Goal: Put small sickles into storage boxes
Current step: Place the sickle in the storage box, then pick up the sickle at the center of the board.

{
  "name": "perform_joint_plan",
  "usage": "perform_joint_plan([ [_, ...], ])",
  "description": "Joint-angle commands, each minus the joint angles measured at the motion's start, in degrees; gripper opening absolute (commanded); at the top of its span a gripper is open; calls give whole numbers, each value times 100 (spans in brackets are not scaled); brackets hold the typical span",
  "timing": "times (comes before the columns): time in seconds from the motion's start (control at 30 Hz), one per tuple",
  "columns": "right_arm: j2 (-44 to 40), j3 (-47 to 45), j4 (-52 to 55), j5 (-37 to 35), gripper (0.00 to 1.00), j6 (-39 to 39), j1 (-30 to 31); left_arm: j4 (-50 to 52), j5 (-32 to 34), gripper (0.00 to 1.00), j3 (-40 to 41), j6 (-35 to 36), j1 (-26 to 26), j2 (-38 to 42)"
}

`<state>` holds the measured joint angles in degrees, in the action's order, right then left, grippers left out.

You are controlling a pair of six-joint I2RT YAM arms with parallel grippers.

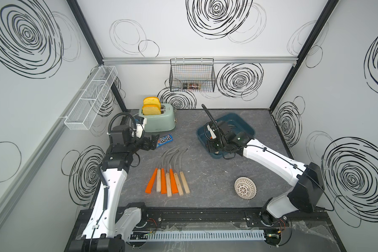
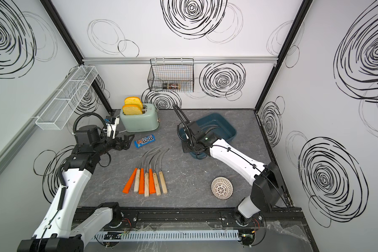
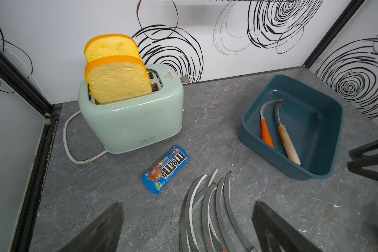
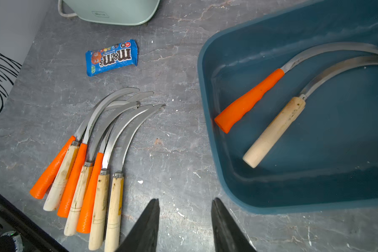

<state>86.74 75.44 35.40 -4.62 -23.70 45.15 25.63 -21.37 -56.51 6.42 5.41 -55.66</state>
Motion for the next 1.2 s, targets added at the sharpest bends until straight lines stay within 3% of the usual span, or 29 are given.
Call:
perform_joint_plan([
  [0.0, -309, -118, 292, -342, 43, -79, 223, -138, 100, 96, -36, -71, 22, 152],
  [0.27, -426, -908, -201, -128, 43, -134, 716, -5, 281, 96, -59, -114, 39, 382],
  [0.83, 565, -688, -285, 12, 42, -257, 1666, -22, 799, 96, 17, -517, 118, 141],
  [1.17, 1154, -185, -272, 144, 42, -492, 1942, -271, 414, 96, 114, -410, 656, -35],
])
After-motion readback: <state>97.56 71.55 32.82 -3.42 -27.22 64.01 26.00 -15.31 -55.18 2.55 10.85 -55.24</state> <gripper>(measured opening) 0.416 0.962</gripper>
